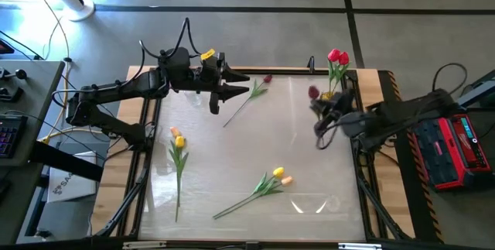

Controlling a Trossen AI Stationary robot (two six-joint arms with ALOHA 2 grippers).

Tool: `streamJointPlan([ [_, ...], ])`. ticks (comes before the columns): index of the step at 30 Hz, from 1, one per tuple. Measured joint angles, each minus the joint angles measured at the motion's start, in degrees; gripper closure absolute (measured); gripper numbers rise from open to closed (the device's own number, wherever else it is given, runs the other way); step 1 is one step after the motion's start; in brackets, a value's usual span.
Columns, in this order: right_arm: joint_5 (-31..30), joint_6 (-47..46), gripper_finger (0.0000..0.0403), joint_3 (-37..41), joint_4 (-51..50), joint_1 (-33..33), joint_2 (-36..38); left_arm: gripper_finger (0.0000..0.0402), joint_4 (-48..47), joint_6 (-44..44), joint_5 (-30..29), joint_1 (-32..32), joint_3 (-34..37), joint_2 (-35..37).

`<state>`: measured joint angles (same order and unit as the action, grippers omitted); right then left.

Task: Sort flowers into vase by color
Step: Put the bottom dark red tulip into the yellow vase

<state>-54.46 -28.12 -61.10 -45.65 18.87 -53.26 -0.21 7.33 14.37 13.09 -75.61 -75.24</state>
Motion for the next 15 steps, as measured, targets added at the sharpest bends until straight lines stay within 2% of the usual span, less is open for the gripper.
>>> streamJointPlan([
  [5, -3.69, 19.72, 0.0402, -0.98, 8.25, -1.43, 4.42, 0.0238, 0.0, 0.0, -0.02, -0.01, 0.0, 0.0],
  [8, -2.99, 29.0, 0.0403, -0.21, 13.93, -2.42, 7.27, 0.0238, 0.02, 0.0, -0.02, 0.01, 0.0, 0.02],
  [10, -1.25, 34.73, 0.0403, 0.1, 18.36, -3.1, 9.38, 0.0238, 0.0, 0.0, -0.01, 0.0, 0.0, 0.0],
  [15, 7.48, 47.66, 0.0403, 0.11, 27.8, -5.99, 13.2, 0.0238, 0.0, 0.02, -0.01, 0.0, 0.0, 0.01],
])
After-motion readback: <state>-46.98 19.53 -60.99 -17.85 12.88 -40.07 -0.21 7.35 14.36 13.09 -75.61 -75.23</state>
